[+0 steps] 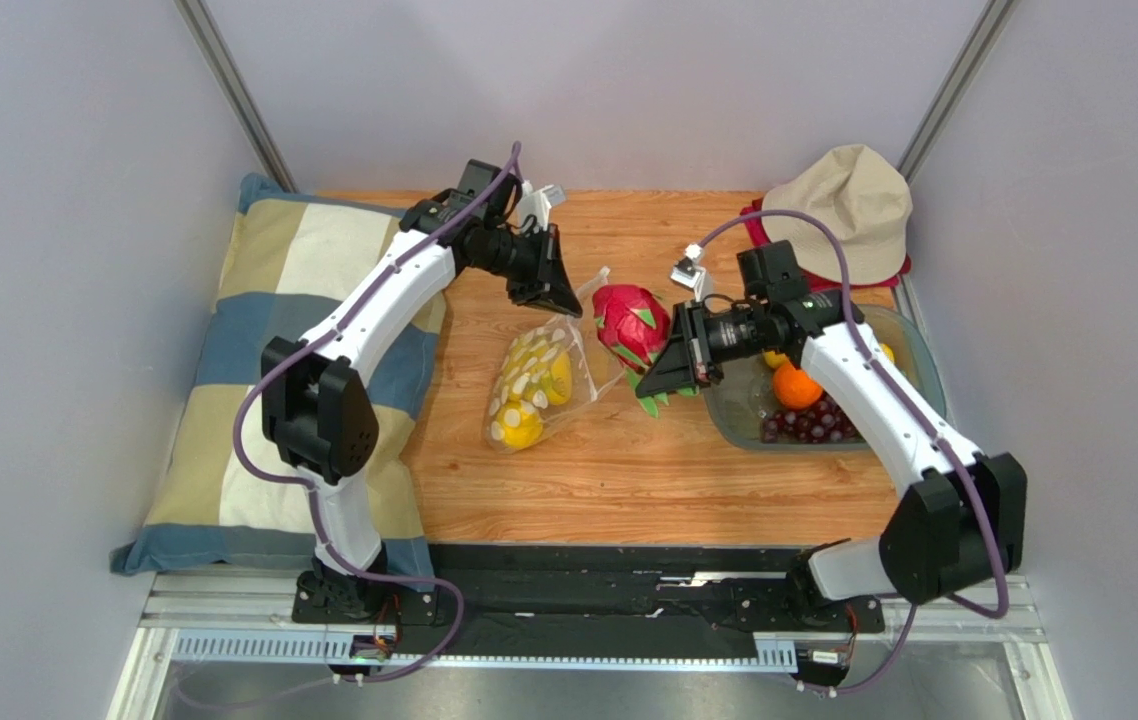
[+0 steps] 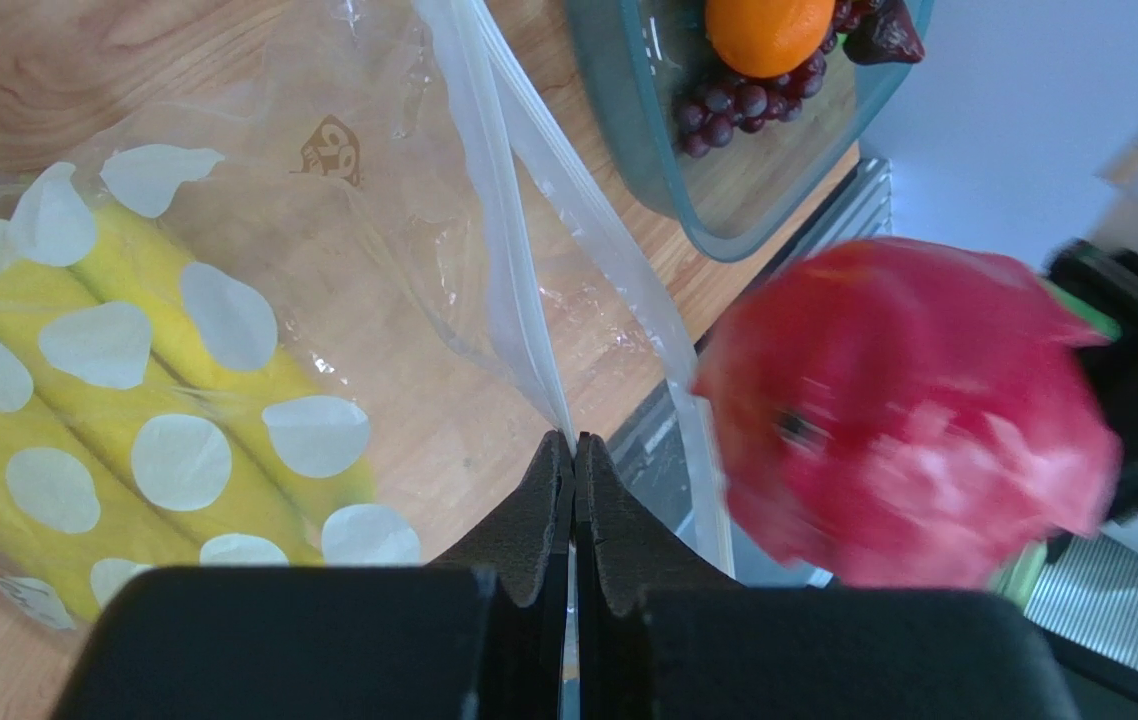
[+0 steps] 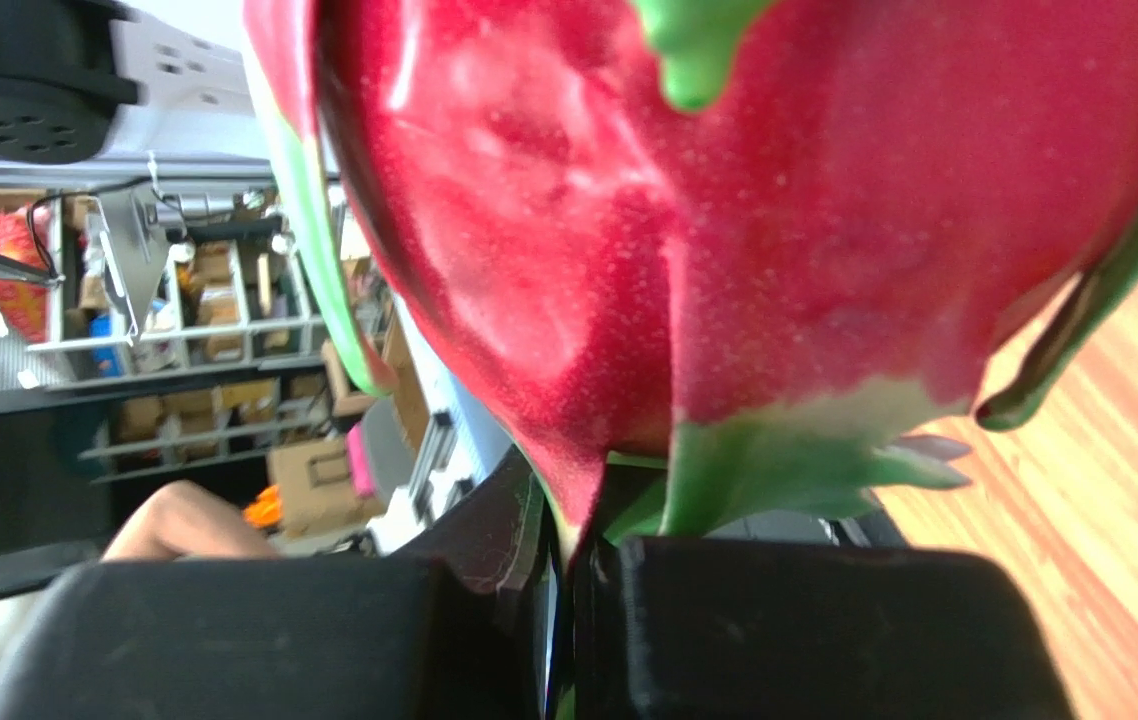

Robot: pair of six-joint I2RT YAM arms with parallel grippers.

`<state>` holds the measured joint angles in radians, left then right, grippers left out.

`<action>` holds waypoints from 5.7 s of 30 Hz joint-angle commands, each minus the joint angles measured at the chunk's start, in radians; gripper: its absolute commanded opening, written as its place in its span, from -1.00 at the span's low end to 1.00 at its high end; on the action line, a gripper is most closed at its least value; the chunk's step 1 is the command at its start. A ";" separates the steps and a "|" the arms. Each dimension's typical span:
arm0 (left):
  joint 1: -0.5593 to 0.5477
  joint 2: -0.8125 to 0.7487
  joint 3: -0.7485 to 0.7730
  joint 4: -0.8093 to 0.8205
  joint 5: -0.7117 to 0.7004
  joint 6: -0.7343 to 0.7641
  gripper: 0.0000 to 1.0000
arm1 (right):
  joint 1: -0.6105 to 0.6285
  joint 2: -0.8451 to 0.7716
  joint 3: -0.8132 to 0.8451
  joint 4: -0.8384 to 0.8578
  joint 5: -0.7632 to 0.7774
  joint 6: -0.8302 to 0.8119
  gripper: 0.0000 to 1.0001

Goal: Place the food in the zip-top bag and seal the zipper
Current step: Place the fake fruit in the zipper food storage bag, then adjust the zipper food storage bag at the center of the board, then pick up the fake fruit from the bin.

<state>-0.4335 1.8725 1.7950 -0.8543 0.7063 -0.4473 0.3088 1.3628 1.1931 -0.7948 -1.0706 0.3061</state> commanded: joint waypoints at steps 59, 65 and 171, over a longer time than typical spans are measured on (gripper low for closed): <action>-0.037 -0.157 -0.120 0.112 0.186 0.068 -1.00 | 0.162 0.147 0.267 -0.193 0.221 -0.129 0.42; -0.036 -0.168 -0.120 0.107 0.182 0.067 -1.00 | 0.089 0.009 0.171 -0.219 0.346 -0.182 0.18; -0.060 -0.161 -0.111 0.012 0.048 0.190 -1.00 | -0.370 0.224 0.309 -0.452 0.686 -0.731 -0.45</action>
<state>-0.4911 1.7187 1.6875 -0.8700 0.7376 -0.2817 -0.0650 1.7081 1.4044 -1.1564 -0.2058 -0.4114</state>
